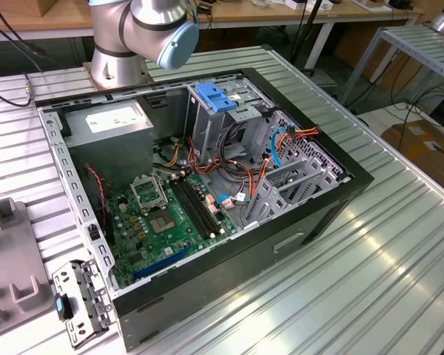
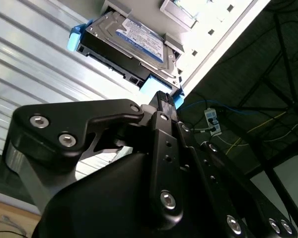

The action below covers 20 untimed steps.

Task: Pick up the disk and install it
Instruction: 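Pick up the disk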

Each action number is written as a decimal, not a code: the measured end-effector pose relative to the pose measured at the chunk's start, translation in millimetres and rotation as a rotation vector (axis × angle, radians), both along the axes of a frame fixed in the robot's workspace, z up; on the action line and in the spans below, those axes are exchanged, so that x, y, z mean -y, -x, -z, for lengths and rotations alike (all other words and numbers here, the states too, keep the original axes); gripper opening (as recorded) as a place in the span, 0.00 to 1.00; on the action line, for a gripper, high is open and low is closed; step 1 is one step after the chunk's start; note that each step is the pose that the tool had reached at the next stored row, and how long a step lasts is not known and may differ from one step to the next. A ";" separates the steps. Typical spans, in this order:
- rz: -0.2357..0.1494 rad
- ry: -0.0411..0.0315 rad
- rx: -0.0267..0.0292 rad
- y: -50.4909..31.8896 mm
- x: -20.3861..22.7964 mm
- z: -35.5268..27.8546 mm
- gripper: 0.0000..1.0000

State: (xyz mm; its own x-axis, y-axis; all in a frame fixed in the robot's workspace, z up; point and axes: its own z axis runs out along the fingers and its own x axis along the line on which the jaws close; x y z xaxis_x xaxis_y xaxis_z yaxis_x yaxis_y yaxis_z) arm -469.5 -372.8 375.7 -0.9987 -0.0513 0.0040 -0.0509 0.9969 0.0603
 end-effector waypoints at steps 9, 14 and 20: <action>-0.199 0.0000 0.0000 0.0 0.0 0.0 0.11; -0.305 0.0000 -0.0001 -0.1 0.0 0.0 0.11; -0.408 0.0001 0.0000 -0.1 0.0 0.0 0.11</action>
State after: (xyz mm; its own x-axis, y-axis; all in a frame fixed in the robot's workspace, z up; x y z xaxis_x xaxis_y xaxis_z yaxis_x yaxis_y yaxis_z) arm -469.5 -372.8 375.8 -0.8962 -0.4437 0.0040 -0.4427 0.8947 0.0602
